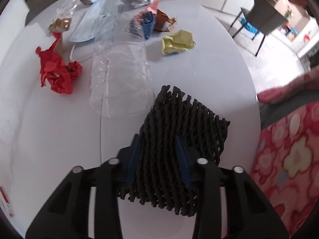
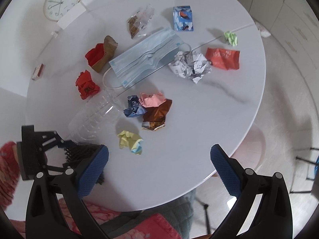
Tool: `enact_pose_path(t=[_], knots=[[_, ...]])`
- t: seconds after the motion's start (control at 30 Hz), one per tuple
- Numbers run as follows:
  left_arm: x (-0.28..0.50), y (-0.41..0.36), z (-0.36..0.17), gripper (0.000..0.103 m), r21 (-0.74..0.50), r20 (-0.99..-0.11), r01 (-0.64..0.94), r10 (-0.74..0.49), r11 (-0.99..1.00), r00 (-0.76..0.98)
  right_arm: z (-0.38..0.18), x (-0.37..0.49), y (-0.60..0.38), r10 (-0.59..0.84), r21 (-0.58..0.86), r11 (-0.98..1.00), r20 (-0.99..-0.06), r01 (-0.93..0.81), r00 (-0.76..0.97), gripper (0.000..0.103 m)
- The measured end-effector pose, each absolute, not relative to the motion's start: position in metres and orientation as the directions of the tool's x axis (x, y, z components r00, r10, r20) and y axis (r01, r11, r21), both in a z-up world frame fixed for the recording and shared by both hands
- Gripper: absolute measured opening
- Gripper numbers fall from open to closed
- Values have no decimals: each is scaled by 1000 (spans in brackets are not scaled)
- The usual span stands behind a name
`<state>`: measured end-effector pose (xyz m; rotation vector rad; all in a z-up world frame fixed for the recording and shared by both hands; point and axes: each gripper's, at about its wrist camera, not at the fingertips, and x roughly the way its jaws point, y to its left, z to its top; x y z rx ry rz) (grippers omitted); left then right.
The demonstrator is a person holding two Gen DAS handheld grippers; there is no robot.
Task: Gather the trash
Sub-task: 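Grasp the black mesh pad with the left tool while the right tool approaches the clear bottle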
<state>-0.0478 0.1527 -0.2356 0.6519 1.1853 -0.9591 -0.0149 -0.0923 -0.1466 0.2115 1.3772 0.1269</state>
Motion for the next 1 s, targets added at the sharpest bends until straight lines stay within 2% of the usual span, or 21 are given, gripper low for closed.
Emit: enact_pose_path(t=[0.13,0.17,0.23,0.27,0.3,0.43,0.67,1.0], knots=[[-45,163,-234,17,-81,-946,834,-306,545,108,-156,-12,-85,308,329,936,-938,127,157,101],[-46,165,-235,11,-67,-944,824,-304,563,130,-158,-11,-80,335,356,921,-931,157,145,101],[-47,173,-229,10,-60,-939,804,-308,592,156,-163,-10,-65,381,399,897,-916,191,126,101],[-49,176,-227,3,-58,-935,788,-311,613,173,-165,-10,-57,396,414,887,-910,207,121,101],[-48,177,-226,2,-55,-931,773,-312,632,189,-169,-8,-46,423,437,868,-900,235,111,101],[-53,191,-218,2,-77,-916,714,-332,696,225,-181,5,-9,476,478,822,-875,309,88,101],[-57,200,-210,2,-98,-893,655,-356,749,274,-211,23,20,417,392,822,-908,412,33,101],[-69,226,-174,2,-102,-864,594,-367,798,344,-235,33,39,390,344,796,-921,498,11,101]])
